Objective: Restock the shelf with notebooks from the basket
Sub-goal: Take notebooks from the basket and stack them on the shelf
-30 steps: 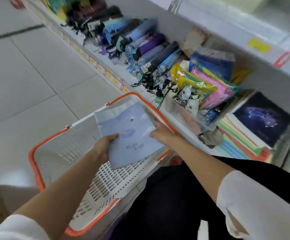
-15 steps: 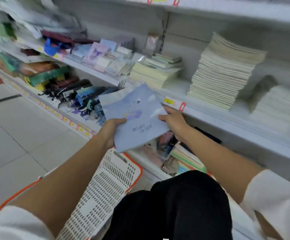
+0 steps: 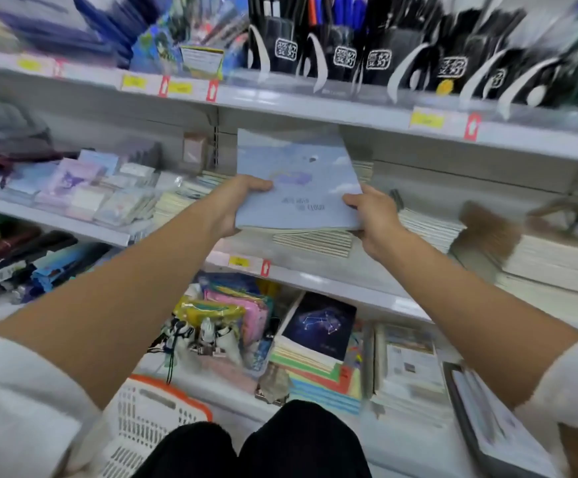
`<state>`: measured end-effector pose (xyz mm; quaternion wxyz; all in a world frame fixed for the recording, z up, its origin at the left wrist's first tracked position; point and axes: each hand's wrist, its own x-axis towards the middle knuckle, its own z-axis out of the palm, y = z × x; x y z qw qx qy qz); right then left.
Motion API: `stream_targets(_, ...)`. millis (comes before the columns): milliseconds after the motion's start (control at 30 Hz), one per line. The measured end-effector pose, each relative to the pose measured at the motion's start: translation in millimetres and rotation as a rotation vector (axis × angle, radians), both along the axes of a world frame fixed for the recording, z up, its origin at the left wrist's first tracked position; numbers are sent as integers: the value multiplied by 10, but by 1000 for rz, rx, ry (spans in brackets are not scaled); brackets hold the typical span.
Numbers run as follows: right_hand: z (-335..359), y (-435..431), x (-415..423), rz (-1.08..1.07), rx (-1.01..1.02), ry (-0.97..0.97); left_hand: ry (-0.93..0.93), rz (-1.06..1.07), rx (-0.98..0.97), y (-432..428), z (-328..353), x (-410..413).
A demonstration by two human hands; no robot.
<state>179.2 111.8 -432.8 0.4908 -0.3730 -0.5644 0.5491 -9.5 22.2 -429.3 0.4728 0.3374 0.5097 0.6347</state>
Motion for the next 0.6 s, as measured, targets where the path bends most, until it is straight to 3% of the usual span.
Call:
stream_targets(167, 178, 364, 104, -118, -104, 73, -3, -14, 36, 415, 249, 153)
stream_targets(300, 315, 619, -32, -255, -167, 211, -110, 56, 229, 727, 296, 67)
stream_targets(533, 396, 1171, -126, -384, -27, -69, 436, 308, 349, 1267, 230, -201)
stream_targets(600, 346, 1301, -136, -350, -15, -103, 491, 366, 361, 1450, 180, -281)
